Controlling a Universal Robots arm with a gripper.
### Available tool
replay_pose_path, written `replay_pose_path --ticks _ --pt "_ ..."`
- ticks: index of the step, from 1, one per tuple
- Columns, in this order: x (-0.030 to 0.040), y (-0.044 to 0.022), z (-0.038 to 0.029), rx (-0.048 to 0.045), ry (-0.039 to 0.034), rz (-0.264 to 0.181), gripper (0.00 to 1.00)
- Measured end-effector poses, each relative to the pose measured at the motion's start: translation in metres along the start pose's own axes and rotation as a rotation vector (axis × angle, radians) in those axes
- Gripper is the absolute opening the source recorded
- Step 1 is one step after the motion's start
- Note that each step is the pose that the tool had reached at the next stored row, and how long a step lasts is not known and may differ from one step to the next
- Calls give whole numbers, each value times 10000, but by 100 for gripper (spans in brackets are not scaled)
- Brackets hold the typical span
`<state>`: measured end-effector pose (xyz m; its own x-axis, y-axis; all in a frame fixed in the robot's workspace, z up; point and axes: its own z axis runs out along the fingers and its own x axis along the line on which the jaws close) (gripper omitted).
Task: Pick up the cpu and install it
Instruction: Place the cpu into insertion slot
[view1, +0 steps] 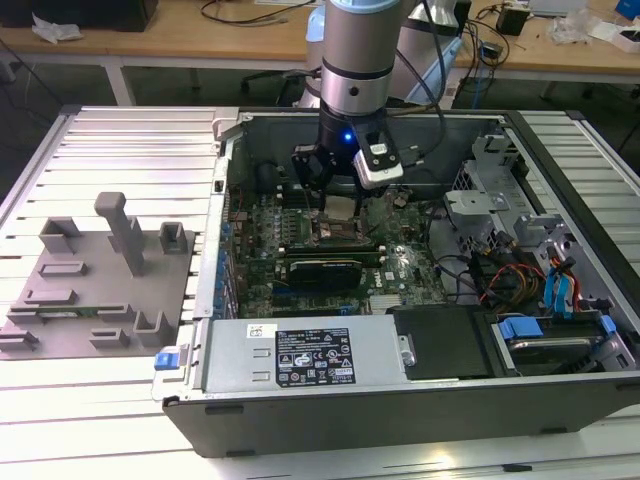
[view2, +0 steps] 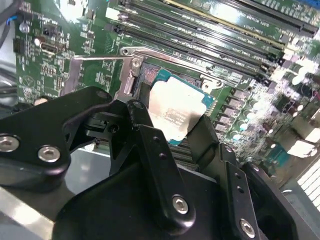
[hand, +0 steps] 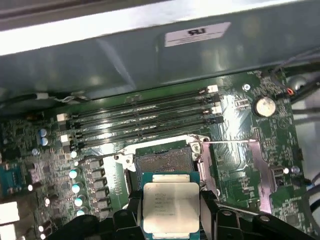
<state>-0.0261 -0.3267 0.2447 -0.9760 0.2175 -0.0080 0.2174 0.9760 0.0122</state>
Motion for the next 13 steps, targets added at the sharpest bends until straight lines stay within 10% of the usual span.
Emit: replay_pose_path --ticks 13 --pt "0 0 0 21 -31 2577 55"
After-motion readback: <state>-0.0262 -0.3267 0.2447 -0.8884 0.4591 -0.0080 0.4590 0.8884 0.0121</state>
